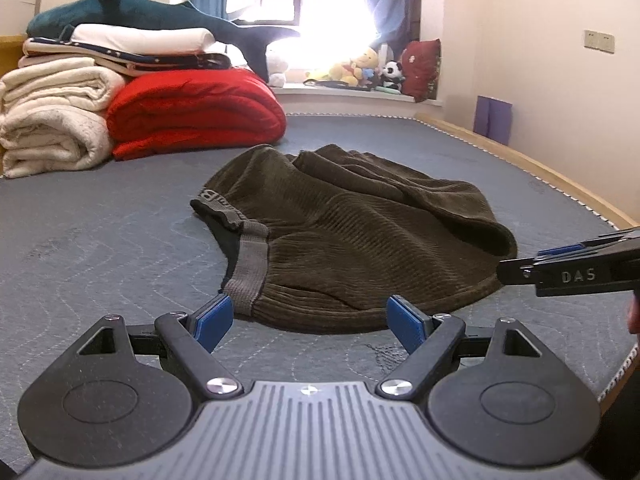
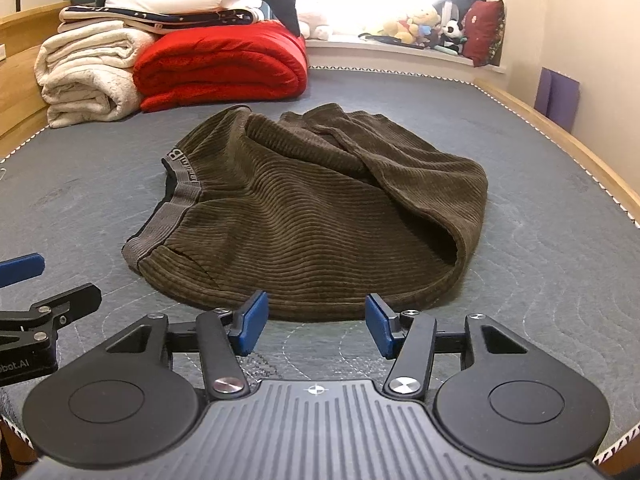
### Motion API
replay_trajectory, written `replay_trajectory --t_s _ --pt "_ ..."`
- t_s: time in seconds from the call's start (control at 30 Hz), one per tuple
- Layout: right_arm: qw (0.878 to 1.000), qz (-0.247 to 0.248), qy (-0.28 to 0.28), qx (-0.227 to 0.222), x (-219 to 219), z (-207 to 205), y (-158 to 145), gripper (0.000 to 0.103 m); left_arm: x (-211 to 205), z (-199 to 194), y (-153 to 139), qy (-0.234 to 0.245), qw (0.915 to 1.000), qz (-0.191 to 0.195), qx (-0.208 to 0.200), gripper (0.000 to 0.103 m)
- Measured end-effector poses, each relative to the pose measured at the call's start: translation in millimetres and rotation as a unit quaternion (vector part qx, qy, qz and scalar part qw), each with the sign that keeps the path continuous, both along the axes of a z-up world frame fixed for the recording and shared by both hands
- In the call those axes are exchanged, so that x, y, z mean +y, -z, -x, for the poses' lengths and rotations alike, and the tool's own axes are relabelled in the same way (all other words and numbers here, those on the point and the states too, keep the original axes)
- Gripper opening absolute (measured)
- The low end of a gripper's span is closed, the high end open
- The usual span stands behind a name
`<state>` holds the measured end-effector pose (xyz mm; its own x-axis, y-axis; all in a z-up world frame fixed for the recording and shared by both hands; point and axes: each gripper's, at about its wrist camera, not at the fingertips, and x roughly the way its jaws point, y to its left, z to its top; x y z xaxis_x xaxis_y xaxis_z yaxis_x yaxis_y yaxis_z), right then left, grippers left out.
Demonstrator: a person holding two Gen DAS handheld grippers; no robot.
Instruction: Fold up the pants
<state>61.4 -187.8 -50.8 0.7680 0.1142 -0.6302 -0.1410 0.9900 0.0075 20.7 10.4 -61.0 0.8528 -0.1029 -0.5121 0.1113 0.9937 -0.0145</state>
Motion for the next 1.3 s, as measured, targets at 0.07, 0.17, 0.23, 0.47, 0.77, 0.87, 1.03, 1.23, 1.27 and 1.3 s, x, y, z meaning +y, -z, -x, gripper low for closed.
replay_trajectory --t_s 0.07,0.17,0.23,0.47,0.77,0.87,1.03,1.23,1.27,1.3 --pt "1.0 -0.002 -0.002 -0.003 -1 1 -1 0.056 -1 1 0 0.006 1.0 0.002 -0.003 0.087" --pt "1.0 -0.009 -0.001 -0.008 -2 1 -1 0.056 -2 2 -1 0.013 0.9999 0.002 -0.006 0.083" --pt "1.0 -0.01 0.003 -0.013 -4 2 -1 0.056 -1 2 0 0.015 0.9999 0.006 -0.002 0.082" --pt "1.0 0.015 0.013 -0.018 -2 -1 0 0.056 4 -1 1 0.021 0.9994 0.024 0.012 0.074" --pt "1.0 0.016 0.004 -0.025 5 2 -1 0.055 8 -6 7 0.021 0.9988 0.019 0.039 0.049" --pt "0.999 0.007 0.01 -0.032 4 1 -4 0.055 9 -5 7 0.026 0.9986 0.02 0.042 0.037" --pt "0.999 -0.024 0.021 -0.04 -1 -1 -10 0.055 19 -6 2 0.019 0.998 0.032 0.051 0.02" --pt "0.997 -0.054 0.024 -0.039 -12 -4 -20 0.055 51 -23 -12 -0.012 0.996 0.058 0.067 0.018" --pt "0.997 -0.057 0.024 -0.035 -13 -5 -21 0.055 58 -28 -13 -0.017 0.9955 0.061 0.07 0.018" --pt "0.997 -0.063 0.024 -0.031 -15 -6 -21 0.054 64 -33 -13 -0.02 0.9951 0.063 0.073 0.018"
